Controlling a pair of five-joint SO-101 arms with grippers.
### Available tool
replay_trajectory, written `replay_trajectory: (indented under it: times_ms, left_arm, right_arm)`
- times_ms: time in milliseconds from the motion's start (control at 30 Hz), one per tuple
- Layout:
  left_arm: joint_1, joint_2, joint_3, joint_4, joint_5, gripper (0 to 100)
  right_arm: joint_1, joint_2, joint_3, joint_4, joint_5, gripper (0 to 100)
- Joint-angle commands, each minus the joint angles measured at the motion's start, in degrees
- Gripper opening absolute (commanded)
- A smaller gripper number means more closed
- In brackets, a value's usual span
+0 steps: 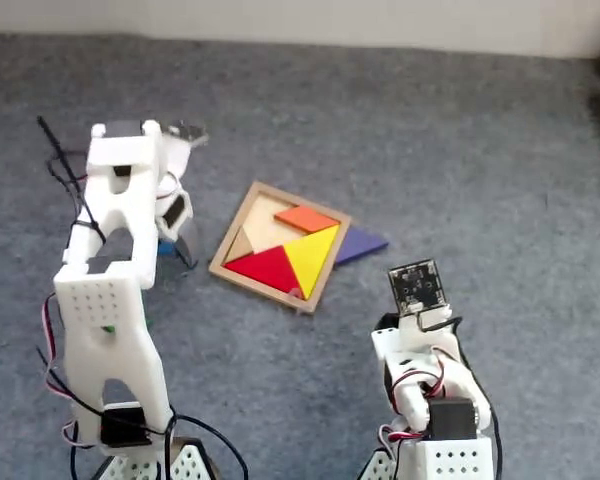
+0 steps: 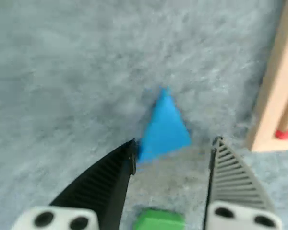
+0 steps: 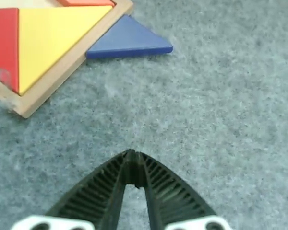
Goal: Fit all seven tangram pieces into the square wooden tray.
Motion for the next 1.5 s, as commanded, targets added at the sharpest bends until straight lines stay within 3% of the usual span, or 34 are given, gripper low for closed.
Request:
replay_trajectory:
  times_ms: [0, 100, 333, 467, 633, 700, 800, 933, 1300, 1467]
  left_arm:
    - [0.0, 2.4, -2.9, -1.2, -0.9, 15]
    - [0.4, 2.9, -4.7, -1.2, -0.9, 10]
    - [3.2, 2.2, -5.0, -1.3, -0.7, 9]
    - [5.5, -2.3, -4.5, -1.0, -0.7, 2]
    - [7.6, -7.9, -4.5, 0.9, -0.6, 2]
    - [7.7, -8.7, -4.6, 0.9, -0.5, 3]
    - [7.3, -8.7, -4.8, 1.0, 0.2, 14]
    - [5.4, -8.7, -5.0, 0.3, 7.4, 26]
    - [3.4, -4.3, -4.3, -11.8, 11.6, 25]
    - [2.5, 0.7, -5.1, -12.7, 11.6, 25]
  right_arm:
    - [0.7, -0.7, 6.3, 0.3, -0.4, 0.6]
    - [0.7, -0.7, 6.3, 0.3, -0.4, 0.6]
    - [0.7, -0.7, 6.3, 0.3, -0.4, 0.6]
    - [0.7, -0.7, 6.3, 0.3, -0.4, 0.6]
    - [0.7, -0.7, 6.3, 0.2, -0.4, 0.6]
    - [0.7, -0.7, 6.3, 0.2, -0.4, 0.6]
    - [0.7, -0.7, 6.3, 0.2, -0.4, 0.6]
    - [0.7, -0.7, 6.3, 0.2, -0.4, 0.6]
    - [0.7, -0.7, 6.3, 0.2, -0.4, 0.6]
    - [0.7, -0.7, 6.3, 0.2, -0.4, 0.6]
